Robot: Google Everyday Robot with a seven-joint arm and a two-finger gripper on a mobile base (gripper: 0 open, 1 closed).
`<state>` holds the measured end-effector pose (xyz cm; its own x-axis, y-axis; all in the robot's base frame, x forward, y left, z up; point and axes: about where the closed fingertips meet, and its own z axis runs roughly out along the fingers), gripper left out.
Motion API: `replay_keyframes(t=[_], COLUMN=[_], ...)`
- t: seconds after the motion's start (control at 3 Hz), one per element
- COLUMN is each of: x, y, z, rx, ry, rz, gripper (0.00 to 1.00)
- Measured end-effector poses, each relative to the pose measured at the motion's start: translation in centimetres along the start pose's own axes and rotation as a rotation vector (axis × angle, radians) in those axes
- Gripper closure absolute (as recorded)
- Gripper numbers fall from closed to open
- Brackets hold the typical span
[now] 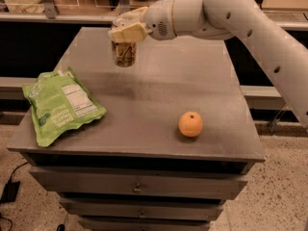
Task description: Move orange can near green rice chip bag
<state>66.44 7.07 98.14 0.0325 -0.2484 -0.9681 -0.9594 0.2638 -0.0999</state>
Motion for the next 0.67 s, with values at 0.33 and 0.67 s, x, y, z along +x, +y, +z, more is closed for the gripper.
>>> replay_keyframes(t=[0.33,0.67], x=[0.7,3.4], y=[4.1,9.5], z=[1.7,4.3], rx=[-0.082,-0.227], ry=[0.047,0.094], rz=[-0.028,0.042], gripper=[1.00,1.00])
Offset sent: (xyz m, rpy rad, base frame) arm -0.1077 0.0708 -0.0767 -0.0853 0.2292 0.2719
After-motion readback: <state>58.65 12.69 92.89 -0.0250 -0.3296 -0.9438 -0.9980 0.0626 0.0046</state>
